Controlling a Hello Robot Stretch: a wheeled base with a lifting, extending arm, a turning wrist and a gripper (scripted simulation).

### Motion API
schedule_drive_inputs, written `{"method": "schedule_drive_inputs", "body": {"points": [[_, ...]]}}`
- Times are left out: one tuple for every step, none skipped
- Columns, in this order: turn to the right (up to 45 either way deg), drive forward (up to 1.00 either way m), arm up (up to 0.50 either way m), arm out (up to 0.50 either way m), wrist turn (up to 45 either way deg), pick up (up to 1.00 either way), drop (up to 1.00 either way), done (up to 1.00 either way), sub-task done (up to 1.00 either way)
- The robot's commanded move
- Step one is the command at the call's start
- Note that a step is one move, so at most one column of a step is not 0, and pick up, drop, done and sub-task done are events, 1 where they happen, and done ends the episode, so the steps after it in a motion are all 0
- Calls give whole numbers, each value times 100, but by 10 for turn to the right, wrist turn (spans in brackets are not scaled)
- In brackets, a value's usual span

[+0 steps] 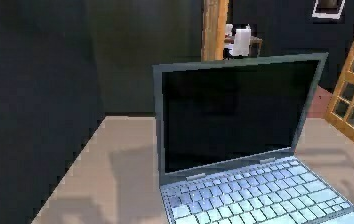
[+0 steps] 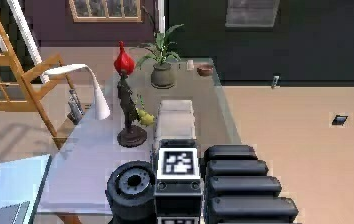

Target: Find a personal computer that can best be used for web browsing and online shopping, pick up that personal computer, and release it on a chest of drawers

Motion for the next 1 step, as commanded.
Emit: {"method": "schedule_drive_inputs", "body": {"points": [[0, 80, 0, 0, 0, 0, 0, 0, 0]]}}
